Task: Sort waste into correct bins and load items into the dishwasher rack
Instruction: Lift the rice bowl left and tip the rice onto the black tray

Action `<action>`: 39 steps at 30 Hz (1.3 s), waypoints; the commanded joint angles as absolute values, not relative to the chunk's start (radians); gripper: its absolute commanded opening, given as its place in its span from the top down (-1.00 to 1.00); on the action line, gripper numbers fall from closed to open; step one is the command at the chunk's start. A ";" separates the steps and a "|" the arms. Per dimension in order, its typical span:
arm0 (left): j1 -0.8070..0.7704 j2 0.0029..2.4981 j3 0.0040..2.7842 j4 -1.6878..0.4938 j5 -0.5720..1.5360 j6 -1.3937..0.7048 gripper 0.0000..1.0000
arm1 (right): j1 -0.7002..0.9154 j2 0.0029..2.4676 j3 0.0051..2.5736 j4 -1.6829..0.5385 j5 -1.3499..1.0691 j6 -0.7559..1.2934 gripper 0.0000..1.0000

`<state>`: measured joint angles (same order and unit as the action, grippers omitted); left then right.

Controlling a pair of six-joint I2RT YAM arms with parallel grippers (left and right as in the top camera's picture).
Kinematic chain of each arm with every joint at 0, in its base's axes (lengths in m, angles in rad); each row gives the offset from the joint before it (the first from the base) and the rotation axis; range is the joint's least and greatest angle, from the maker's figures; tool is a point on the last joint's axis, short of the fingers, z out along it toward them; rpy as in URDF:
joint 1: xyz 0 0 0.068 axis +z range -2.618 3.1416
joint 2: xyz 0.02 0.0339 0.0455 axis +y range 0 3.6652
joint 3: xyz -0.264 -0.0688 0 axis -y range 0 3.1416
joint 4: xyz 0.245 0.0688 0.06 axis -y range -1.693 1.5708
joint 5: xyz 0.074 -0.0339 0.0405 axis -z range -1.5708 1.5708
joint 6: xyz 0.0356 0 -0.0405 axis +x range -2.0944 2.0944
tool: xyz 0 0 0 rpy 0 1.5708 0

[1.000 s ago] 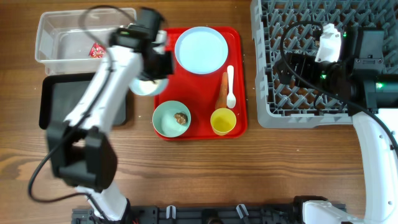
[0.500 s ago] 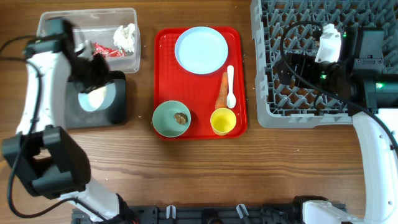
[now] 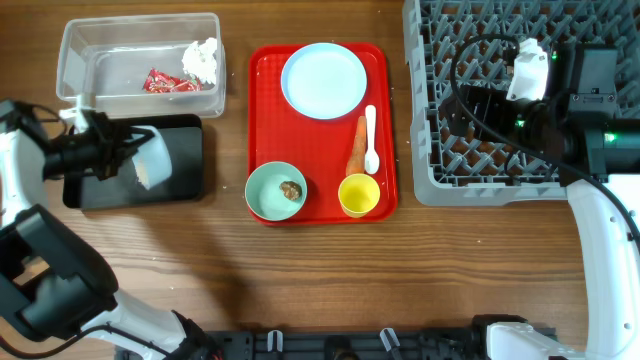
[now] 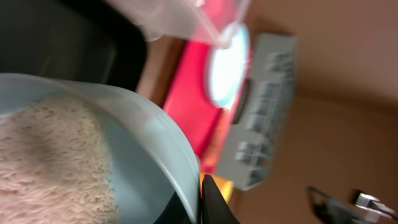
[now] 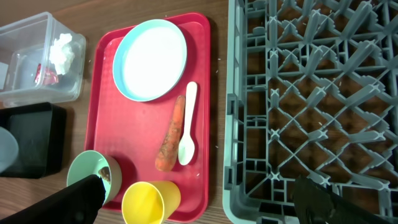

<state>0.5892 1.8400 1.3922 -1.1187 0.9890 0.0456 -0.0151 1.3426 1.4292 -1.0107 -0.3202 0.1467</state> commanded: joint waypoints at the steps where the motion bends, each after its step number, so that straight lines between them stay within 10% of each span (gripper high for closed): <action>1: 0.653 1.834 1.386 -1.118 1.273 0.087 0.92 | -0.017 1.353 1.447 -1.014 -0.314 0.165 -0.99; 39: 0.750 1.834 1.386 -1.088 1.576 0.044 0.92 | -0.017 1.353 1.447 -1.019 -0.314 0.186 -0.99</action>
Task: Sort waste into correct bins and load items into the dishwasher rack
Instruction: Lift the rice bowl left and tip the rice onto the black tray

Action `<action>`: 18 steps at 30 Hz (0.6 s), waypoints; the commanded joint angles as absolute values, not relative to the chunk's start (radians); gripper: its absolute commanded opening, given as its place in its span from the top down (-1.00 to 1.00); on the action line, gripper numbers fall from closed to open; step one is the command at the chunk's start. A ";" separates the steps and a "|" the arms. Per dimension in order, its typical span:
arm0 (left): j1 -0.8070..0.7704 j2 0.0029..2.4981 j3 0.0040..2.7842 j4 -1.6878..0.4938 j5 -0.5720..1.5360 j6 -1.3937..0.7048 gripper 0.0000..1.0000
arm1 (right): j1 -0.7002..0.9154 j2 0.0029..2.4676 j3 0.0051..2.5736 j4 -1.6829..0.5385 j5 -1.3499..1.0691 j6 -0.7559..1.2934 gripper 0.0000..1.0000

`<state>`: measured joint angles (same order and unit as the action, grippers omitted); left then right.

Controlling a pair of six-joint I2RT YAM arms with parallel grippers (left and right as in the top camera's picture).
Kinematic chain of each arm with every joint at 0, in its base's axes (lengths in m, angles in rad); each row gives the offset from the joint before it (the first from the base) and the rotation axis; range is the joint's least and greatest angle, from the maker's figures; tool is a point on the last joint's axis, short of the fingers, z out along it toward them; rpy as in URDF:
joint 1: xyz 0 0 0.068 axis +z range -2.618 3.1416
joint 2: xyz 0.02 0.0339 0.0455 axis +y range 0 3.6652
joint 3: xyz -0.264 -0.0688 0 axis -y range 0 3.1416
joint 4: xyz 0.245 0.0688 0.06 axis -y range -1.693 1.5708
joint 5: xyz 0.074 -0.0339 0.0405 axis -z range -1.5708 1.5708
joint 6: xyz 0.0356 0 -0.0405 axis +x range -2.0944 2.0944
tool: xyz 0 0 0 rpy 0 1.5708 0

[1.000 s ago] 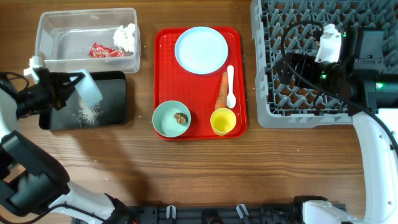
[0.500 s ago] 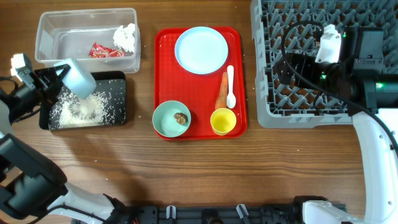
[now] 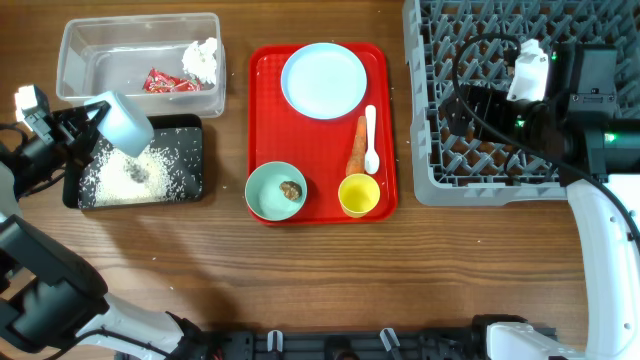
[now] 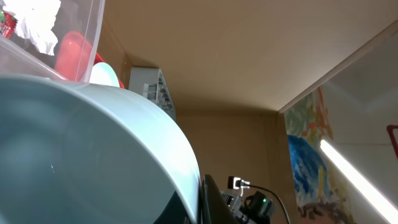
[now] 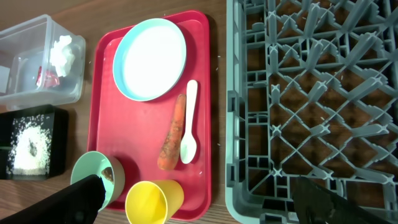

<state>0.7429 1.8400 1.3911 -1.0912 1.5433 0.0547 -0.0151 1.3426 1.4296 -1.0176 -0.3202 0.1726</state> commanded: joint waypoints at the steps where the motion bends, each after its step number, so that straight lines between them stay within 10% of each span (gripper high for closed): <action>1: 0.750 1.834 1.386 -1.088 1.576 0.044 0.92 | -0.017 1.353 1.447 -1.019 -0.314 0.186 -1.00; 18: 0.493 1.825 1.386 -1.045 1.558 0.104 0.92 | -0.017 1.353 1.447 -1.011 -0.314 0.187 -1.00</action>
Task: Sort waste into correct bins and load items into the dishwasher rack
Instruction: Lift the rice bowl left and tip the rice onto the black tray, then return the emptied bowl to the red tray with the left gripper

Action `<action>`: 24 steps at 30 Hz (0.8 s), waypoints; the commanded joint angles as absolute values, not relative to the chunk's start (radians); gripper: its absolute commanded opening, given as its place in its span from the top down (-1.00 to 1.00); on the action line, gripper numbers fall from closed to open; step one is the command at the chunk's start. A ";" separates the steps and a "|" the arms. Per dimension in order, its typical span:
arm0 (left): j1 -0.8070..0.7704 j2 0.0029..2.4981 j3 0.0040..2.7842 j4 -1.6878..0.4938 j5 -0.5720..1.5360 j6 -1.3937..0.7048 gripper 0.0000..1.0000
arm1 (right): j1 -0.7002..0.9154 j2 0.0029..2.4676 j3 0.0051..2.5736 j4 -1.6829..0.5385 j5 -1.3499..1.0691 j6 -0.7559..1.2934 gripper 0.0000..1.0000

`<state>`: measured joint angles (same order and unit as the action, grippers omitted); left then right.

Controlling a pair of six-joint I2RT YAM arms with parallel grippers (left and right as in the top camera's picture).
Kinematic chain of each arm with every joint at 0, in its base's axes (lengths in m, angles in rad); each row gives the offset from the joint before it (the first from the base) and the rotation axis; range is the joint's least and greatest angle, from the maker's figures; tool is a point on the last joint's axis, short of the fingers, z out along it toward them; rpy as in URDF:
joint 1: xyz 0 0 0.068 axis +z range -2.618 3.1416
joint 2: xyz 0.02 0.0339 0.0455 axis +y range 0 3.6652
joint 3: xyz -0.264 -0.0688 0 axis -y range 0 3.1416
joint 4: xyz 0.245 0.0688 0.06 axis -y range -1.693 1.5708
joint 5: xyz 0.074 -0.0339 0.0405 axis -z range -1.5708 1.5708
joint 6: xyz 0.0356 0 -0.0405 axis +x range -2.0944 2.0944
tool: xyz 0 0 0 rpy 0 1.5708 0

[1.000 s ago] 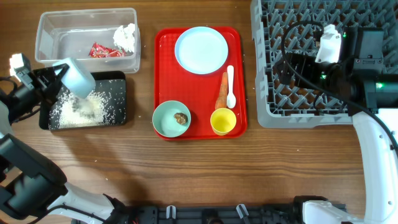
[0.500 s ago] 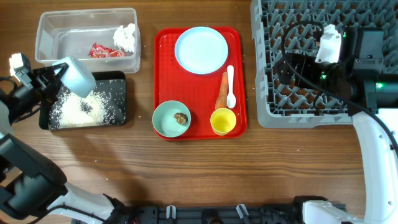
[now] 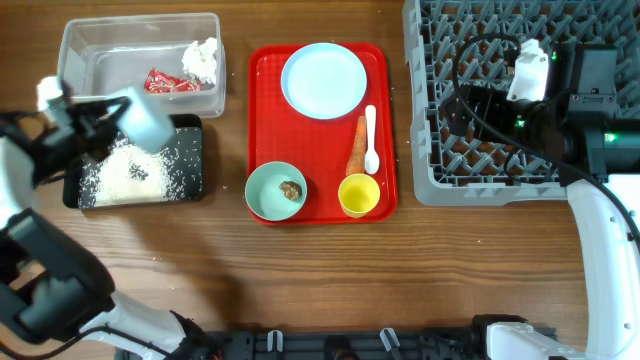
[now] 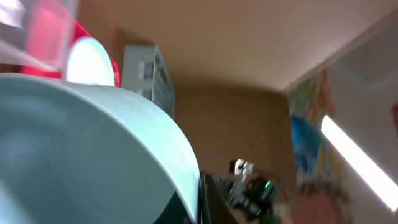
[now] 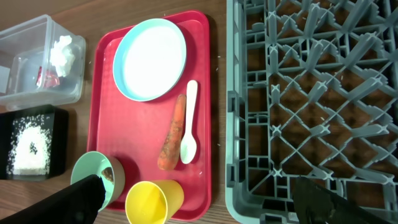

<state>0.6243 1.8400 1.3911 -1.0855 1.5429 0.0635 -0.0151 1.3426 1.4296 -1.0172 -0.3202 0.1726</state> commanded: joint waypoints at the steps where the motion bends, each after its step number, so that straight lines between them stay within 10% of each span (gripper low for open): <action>1: 0.443 1.825 1.386 -1.015 1.554 0.104 0.92 | -0.017 1.353 1.447 -1.010 -0.314 0.188 -0.99; 6: 0.157 1.825 1.404 -0.817 1.478 0.027 0.92 | -0.017 1.353 1.447 -1.011 -0.314 0.210 -1.00; 11: -0.117 1.825 1.429 -0.556 0.965 -0.338 0.92 | -0.017 1.353 1.447 -1.014 -0.311 0.208 -1.00; 18: -0.368 1.834 1.427 -0.545 0.075 -0.336 0.92 | -0.017 1.353 1.447 -1.009 -0.310 0.201 -1.00; 24: -0.521 1.843 1.427 -0.553 -0.188 -0.208 0.92 | -0.017 1.356 1.447 -1.007 -0.310 0.202 -0.99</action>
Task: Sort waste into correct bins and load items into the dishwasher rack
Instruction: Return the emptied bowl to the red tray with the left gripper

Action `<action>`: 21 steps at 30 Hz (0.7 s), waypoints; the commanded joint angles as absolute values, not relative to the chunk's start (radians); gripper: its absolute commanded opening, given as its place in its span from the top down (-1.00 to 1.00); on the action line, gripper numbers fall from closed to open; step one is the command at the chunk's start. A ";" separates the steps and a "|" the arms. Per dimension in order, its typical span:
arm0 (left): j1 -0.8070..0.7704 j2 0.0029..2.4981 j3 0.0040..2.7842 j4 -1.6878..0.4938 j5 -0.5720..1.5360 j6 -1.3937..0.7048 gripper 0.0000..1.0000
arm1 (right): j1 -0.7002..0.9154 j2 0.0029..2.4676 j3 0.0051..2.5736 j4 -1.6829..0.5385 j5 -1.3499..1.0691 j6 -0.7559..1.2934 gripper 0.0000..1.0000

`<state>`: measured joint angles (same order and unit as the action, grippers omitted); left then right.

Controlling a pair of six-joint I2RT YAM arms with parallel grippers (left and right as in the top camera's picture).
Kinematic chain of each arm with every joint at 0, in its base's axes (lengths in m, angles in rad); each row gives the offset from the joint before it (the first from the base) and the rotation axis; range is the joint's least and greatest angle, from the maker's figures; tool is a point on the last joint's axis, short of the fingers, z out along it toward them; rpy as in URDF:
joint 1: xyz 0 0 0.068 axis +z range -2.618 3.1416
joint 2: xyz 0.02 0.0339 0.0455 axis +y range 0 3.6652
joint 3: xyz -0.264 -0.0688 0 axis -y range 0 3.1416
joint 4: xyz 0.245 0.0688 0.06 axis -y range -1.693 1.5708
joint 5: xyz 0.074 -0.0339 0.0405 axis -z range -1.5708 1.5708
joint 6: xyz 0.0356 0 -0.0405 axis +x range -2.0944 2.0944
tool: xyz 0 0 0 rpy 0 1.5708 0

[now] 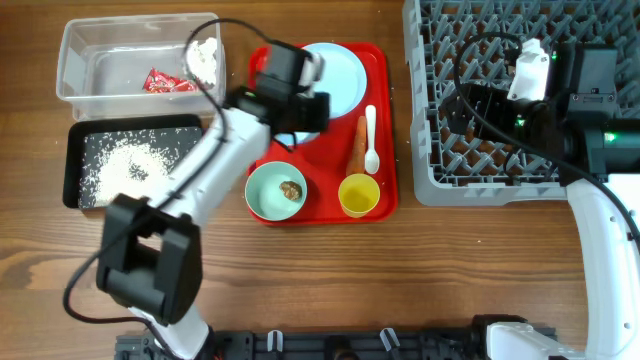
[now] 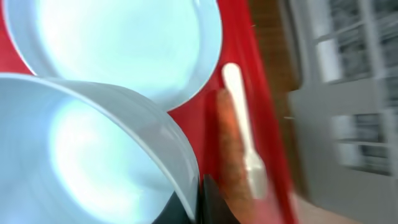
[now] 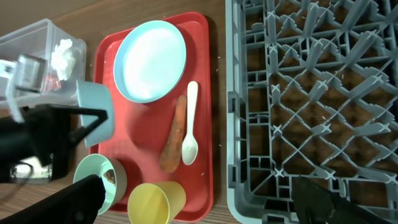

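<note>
My left gripper (image 1: 290,102) is shut on the rim of an empty light-blue bowl (image 2: 93,155), held over the left part of the red tray (image 1: 385,120), beside the pale blue plate (image 1: 335,70). The right wrist view also shows the bowl (image 3: 93,115). On the tray lie a carrot (image 1: 356,145), a white spoon (image 1: 371,140), a green bowl (image 1: 270,192) with a food scrap, and a yellow cup (image 1: 359,194). My right gripper (image 3: 198,193) hangs open above the left edge of the grey dishwasher rack (image 1: 520,110), holding nothing.
A black tray (image 1: 135,160) strewn with rice lies at the left. Behind it stands a clear bin (image 1: 130,40) holding a red wrapper (image 1: 165,83) and crumpled tissue (image 1: 205,55). Bare wooden table spans the front.
My left gripper, still holding the bowl, was over the black tray and is now over the red tray beside the plate. The right arm has not moved.
The left gripper held the bowl, full of rice, tilted over the bare black tray. Then the rice lay in that tray and the bowl was upturned above it. The bowl stayed there a moment, and now it is over the red tray, empty.
</note>
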<state>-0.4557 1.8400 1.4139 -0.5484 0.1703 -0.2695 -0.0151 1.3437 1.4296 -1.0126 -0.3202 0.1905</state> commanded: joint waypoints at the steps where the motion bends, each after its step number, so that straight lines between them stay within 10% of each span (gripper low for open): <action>1: -0.535 1.849 1.427 -0.556 -0.222 -0.208 0.92 | -0.017 1.358 1.446 -1.007 -0.310 0.201 -1.00; 15: -0.554 1.971 1.427 -0.618 -0.257 -0.208 0.92 | -0.017 1.358 1.446 -1.015 -0.310 0.186 -0.98; 21: -0.553 1.975 1.427 -0.618 -0.253 -0.208 -0.15 | -0.017 1.358 1.446 -1.015 -0.310 0.185 -0.99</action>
<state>-0.5545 1.9656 1.4147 -0.6212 -0.2420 -0.2142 -0.0151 1.3445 1.4296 -1.0142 -0.3202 0.1898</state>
